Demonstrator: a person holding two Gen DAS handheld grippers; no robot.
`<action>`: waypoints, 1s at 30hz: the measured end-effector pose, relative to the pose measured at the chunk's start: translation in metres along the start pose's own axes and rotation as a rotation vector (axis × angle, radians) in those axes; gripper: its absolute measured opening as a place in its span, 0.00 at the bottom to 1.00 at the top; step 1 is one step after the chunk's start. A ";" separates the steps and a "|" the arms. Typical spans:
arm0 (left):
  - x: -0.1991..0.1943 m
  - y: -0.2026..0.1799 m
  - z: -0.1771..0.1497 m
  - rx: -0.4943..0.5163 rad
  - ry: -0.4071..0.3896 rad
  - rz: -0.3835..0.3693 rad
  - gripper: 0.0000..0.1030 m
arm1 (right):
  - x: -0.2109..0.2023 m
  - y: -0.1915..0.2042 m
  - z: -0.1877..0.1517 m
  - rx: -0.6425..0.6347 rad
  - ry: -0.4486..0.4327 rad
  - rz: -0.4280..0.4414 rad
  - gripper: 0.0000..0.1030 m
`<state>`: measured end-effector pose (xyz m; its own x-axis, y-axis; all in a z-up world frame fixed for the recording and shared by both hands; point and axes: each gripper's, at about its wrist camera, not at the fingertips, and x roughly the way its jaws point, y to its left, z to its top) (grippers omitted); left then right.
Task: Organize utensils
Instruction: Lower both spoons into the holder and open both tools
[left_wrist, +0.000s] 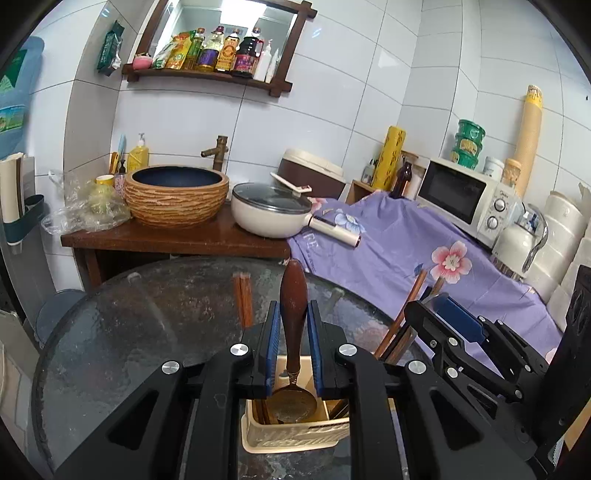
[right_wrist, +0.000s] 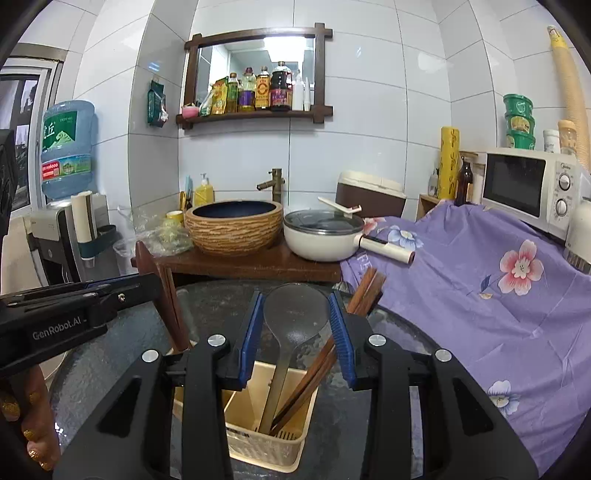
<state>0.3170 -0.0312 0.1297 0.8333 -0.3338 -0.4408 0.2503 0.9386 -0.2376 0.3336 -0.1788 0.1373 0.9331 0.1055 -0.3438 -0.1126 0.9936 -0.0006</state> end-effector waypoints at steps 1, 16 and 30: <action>0.003 0.000 -0.005 0.006 0.011 0.004 0.14 | 0.001 0.000 -0.004 0.001 0.008 0.001 0.36; 0.021 -0.002 -0.040 0.070 0.079 0.031 0.14 | 0.017 0.005 -0.053 -0.026 0.101 0.014 0.36; -0.023 0.000 -0.037 0.082 0.006 0.012 0.47 | -0.023 0.004 -0.066 -0.013 0.051 0.003 0.58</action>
<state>0.2798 -0.0266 0.1073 0.8337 -0.3228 -0.4480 0.2802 0.9464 -0.1604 0.2895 -0.1800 0.0831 0.9142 0.1061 -0.3910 -0.1201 0.9927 -0.0115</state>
